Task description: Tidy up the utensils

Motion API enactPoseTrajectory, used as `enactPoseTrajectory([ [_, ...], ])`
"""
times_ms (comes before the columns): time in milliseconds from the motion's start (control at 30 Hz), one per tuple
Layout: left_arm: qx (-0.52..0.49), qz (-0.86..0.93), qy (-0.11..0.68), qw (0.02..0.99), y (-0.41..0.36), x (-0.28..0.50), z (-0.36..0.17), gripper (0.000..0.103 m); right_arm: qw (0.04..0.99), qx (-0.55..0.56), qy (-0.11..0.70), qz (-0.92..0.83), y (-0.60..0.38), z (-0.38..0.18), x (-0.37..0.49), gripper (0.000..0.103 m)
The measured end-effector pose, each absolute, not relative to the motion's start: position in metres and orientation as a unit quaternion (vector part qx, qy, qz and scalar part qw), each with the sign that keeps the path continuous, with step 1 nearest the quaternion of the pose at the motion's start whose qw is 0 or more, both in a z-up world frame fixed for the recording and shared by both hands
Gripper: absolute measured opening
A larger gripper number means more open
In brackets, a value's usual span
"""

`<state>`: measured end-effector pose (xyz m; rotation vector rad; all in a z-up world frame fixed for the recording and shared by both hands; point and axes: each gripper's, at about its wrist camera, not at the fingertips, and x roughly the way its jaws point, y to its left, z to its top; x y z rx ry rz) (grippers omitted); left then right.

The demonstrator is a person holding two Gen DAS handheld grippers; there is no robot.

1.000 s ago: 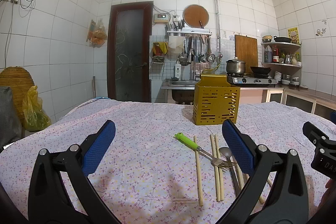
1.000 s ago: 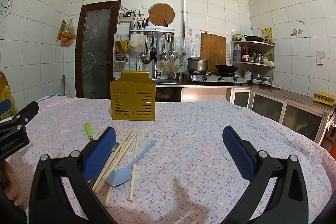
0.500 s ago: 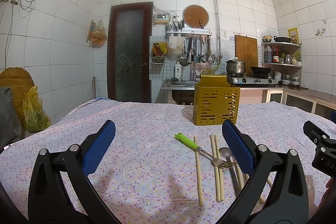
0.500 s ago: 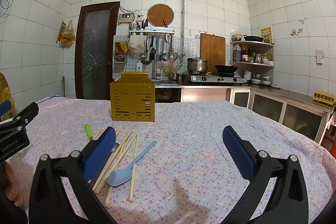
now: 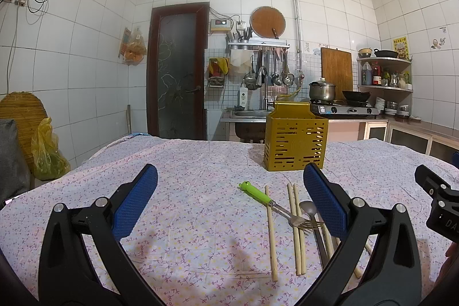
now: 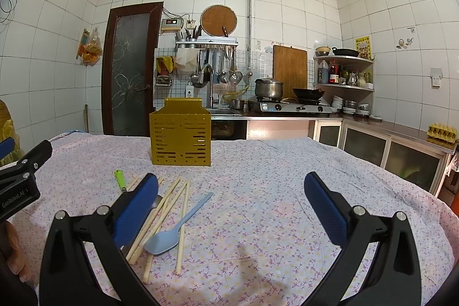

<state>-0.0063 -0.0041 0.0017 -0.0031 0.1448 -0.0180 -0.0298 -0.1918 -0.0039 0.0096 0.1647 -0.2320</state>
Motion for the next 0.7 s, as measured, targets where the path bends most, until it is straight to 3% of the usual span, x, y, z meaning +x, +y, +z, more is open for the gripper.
enactPoseTrajectory([
  [700,0.002,-0.006,0.074,0.997,0.0006,-0.0016,0.0037,0.098,0.989,0.007,0.091,-0.118,-0.1895,-0.0050,-0.0229,0.099],
])
